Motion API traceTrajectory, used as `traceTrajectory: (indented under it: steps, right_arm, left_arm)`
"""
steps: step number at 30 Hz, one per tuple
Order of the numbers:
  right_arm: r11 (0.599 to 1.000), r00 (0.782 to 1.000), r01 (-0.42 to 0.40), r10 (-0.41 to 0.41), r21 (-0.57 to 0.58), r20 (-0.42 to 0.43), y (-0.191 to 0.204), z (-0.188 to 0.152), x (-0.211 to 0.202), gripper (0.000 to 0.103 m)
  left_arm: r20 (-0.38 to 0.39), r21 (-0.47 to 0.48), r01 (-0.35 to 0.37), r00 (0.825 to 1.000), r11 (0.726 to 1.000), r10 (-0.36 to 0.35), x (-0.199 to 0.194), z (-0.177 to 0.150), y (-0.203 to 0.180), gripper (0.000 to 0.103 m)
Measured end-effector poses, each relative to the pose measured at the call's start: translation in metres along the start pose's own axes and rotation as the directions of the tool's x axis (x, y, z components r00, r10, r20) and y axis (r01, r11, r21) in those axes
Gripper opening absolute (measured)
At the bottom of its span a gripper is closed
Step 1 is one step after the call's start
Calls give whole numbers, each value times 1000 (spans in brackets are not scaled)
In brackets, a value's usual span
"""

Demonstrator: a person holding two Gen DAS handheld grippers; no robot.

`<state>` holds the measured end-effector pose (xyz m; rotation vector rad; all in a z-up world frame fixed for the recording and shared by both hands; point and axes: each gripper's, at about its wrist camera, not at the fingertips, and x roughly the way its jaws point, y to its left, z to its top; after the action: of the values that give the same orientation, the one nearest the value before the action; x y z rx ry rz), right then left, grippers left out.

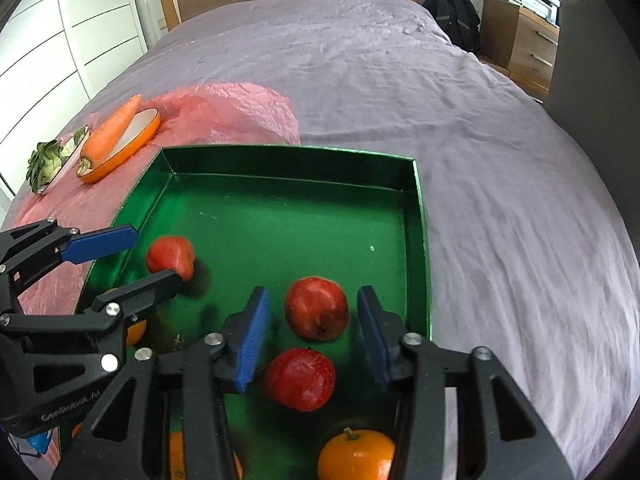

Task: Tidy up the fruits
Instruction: 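Lower both tomatoes into the green tray and open both grippers, then withdraw both grippers from the tray toward the last tomato and plum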

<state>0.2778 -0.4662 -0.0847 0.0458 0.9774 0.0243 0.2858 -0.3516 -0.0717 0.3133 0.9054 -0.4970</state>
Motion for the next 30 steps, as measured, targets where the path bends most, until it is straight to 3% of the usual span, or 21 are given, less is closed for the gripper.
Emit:
traceTrajectory:
  steps: [17, 30]
  right_arm:
    - [1000, 996, -25, 25, 5, 84, 33, -7, -69, 88]
    - [995, 993, -66, 73, -75, 97, 90, -29, -116, 88]
  left_arm:
    - [65, -97, -30, 997, 995, 36, -77, -33, 35, 56]
    - [53, -147, -67, 996, 987, 76, -119, -82, 76, 60]
